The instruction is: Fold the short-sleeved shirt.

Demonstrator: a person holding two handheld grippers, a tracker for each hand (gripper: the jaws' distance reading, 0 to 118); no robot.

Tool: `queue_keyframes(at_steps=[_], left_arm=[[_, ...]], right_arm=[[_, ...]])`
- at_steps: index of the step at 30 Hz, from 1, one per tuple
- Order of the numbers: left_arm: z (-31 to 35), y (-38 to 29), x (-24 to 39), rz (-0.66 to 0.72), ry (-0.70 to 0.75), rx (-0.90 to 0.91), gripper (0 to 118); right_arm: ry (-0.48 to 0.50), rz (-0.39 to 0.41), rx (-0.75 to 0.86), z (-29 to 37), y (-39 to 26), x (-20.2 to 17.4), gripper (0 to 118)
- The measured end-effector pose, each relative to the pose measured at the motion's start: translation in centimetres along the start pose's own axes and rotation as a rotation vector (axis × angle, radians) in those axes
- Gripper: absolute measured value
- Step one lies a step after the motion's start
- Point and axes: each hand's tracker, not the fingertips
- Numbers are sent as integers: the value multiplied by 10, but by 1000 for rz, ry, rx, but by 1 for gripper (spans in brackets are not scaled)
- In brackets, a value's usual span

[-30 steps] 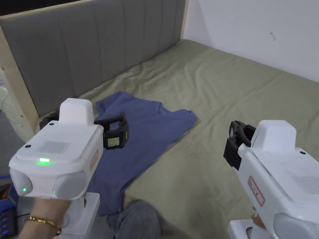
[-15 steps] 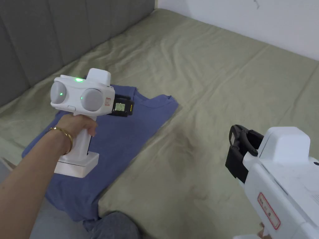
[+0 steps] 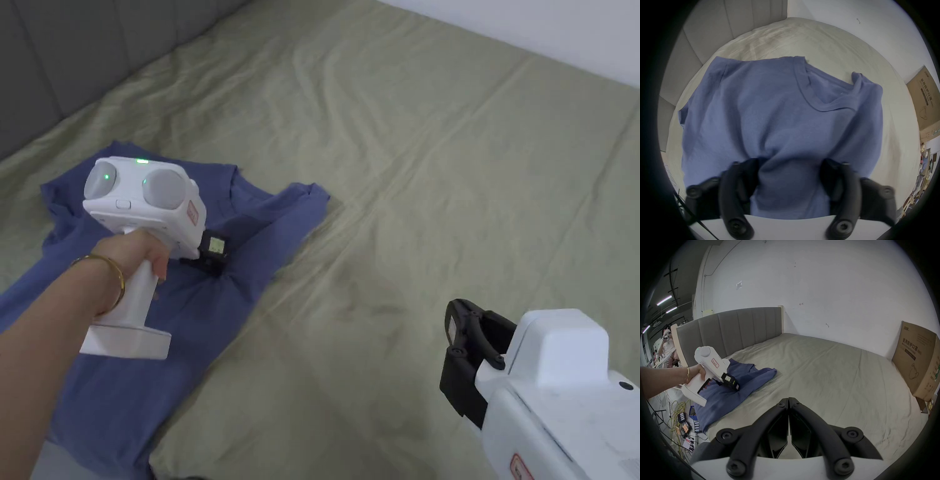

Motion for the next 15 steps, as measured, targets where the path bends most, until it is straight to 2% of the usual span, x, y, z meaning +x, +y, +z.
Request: queue_keyframes(at_steps=[1,2,6,8,12,15], left_arm=[[5,1,2,-4,-17,-1,12],[8,1,5,-12,-18,2,4],[11,-11,13,-63,36,56,2],[18,-18,14,-30,48,104,2],[54,-38,3,99,-8,227,2],[91,-61,-9,125,-89,298,2]], right_arm=[[3,-9,0,1,0,1,0],[4,-17,2,3,-1,1,0],[-3,-28,17,19,-1,2,0],[-10,-28,29,32,0,3,0],[-37,-17,77,63,4,7,0],[-51,-40,111,89,4,11,0]])
